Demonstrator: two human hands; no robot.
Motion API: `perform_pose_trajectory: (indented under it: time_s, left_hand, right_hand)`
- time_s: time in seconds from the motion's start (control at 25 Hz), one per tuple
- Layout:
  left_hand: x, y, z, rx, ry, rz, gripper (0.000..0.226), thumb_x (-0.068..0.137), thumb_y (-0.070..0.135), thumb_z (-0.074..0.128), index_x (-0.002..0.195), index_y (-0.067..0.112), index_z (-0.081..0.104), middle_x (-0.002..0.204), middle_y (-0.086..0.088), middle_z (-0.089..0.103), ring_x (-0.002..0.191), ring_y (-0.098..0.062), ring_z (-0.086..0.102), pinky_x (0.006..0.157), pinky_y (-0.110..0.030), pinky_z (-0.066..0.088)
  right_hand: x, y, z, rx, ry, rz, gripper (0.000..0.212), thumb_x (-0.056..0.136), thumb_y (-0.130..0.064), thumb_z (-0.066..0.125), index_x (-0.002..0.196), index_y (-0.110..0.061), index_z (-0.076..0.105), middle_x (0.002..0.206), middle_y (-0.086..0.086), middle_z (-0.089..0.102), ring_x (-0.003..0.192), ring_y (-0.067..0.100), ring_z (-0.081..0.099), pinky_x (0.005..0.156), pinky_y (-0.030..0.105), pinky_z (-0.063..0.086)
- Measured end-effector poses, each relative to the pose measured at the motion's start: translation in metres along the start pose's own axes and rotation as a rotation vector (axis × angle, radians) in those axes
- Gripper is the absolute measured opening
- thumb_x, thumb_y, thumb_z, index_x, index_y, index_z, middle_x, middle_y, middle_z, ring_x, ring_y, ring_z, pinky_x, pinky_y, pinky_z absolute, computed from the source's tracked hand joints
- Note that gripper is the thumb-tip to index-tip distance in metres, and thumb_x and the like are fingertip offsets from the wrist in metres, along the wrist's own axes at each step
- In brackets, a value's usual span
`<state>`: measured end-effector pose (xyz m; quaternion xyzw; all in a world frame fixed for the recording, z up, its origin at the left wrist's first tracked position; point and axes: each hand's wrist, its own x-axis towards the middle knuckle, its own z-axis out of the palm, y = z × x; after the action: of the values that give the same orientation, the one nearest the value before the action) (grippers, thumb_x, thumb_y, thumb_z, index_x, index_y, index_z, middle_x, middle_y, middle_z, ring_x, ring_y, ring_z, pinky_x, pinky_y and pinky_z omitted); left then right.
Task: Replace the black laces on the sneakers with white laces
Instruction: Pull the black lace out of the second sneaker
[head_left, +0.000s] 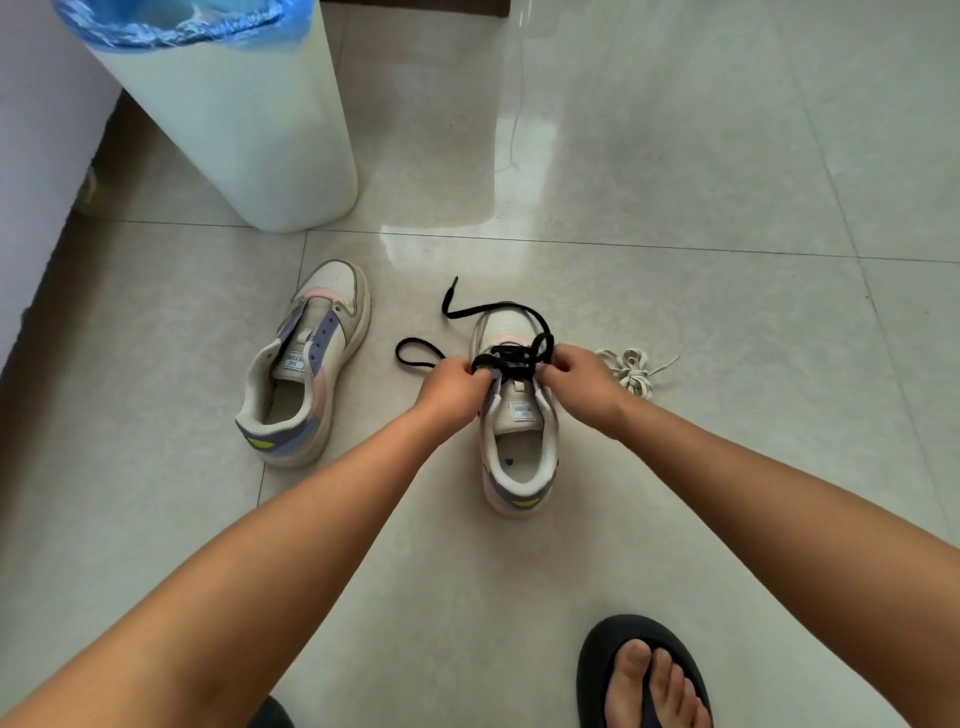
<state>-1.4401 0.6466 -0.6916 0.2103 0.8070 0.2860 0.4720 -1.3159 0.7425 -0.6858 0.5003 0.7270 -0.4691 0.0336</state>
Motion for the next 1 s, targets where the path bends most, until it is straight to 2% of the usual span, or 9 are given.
perform_pose_trajectory:
  time_s: [0.08,0.16,0.32,0.44,0.6,0.72,0.84,0.92,1.0]
  left_hand:
    - [-0.002,0.001,-0.007,0.170,0.078,0.073,0.036,0.092,0.026,0.049,0.060,0.016,0.038,0.059,0.000,0.042,0.058,-0.020,0.041,0.056,-0.028,0.031]
    - [-0.003,0.000,-0.015,0.235,0.121,0.082,0.033,0.092,0.025,0.047,0.061,0.017,0.038,0.061,0.000,0.043,0.064,-0.022,0.043,0.059,-0.029,0.033]
    - [-0.019,0.001,-0.010,0.147,-0.027,-0.037,0.032,0.095,0.041,0.039,0.097,0.011,0.050,0.090,-0.011,0.060,0.081,-0.029,0.059,0.064,-0.031,0.045]
    - [-0.032,-0.005,0.009,0.500,-0.039,0.000,0.058,0.094,0.051,0.037,0.133,0.008,0.036,0.130,-0.013,0.054,0.117,-0.032,0.053,0.089,-0.037,0.042]
    - [-0.036,-0.007,0.022,0.618,0.049,0.083,0.034,0.096,0.025,0.037,0.123,0.004,0.040,0.121,-0.016,0.058,0.109,-0.036,0.056,0.082,-0.037,0.043]
    - [-0.039,-0.009,0.023,0.601,0.073,0.114,0.032,0.096,0.022,0.036,0.122,0.004,0.040,0.118,-0.016,0.060,0.106,-0.036,0.058,0.079,-0.037,0.043]
    - [-0.039,-0.010,0.023,0.608,0.083,0.121,0.031,0.096,0.021,0.036,0.121,0.004,0.040,0.114,-0.015,0.061,0.102,-0.035,0.059,0.074,-0.034,0.041]
    - [-0.040,-0.013,0.021,0.653,0.076,0.122,0.029,0.096,0.020,0.035,0.119,0.004,0.039,0.112,-0.015,0.062,0.100,-0.034,0.060,0.071,-0.033,0.038]
    - [-0.043,-0.018,0.015,0.710,0.074,0.131,0.028,0.096,0.020,0.035,0.118,0.004,0.038,0.110,-0.014,0.063,0.099,-0.034,0.061,0.068,-0.032,0.037]
  right_hand:
    - [0.007,0.009,-0.020,-0.548,0.177,-0.113,0.015,0.097,-0.022,0.042,0.094,-0.013,0.054,0.088,0.006,0.055,0.078,0.027,0.054,0.063,0.030,0.034]
    - [0.012,0.020,-0.038,-0.746,0.297,-0.067,0.021,0.099,-0.023,0.037,0.102,-0.008,0.051,0.097,0.012,0.055,0.086,0.033,0.055,0.064,0.033,0.034]
    - [0.005,0.020,-0.031,0.061,-0.001,0.321,0.040,0.097,-0.046,0.038,0.085,-0.010,0.050,0.070,0.006,0.046,0.061,0.022,0.046,0.054,0.027,0.032]
    - [-0.004,0.008,-0.006,0.350,-0.168,0.298,0.029,0.095,-0.038,0.048,0.078,-0.015,0.049,0.061,0.000,0.038,0.050,0.012,0.034,0.049,0.022,0.024]
    - [0.009,-0.003,0.004,0.354,-0.056,0.245,0.021,0.093,-0.022,0.051,0.074,-0.018,0.045,0.061,0.001,0.039,0.049,0.013,0.033,0.046,0.021,0.023]
    - [0.011,-0.007,0.008,0.302,-0.098,0.252,0.027,0.091,-0.025,0.052,0.067,-0.019,0.041,0.059,0.001,0.037,0.050,0.014,0.030,0.047,0.022,0.022]
    - [0.018,-0.006,0.013,0.309,0.055,0.207,0.030,0.094,-0.018,0.052,0.066,-0.016,0.042,0.063,0.002,0.043,0.055,0.015,0.038,0.048,0.023,0.029]
    - [0.030,0.002,-0.007,0.165,0.253,0.191,0.021,0.095,-0.018,0.049,0.074,-0.012,0.049,0.073,0.005,0.049,0.064,0.019,0.044,0.055,0.026,0.033]
    - [0.040,0.019,-0.044,-0.233,0.419,0.071,0.012,0.094,-0.015,0.047,0.092,-0.006,0.055,0.088,0.011,0.053,0.079,0.025,0.050,0.064,0.032,0.036]
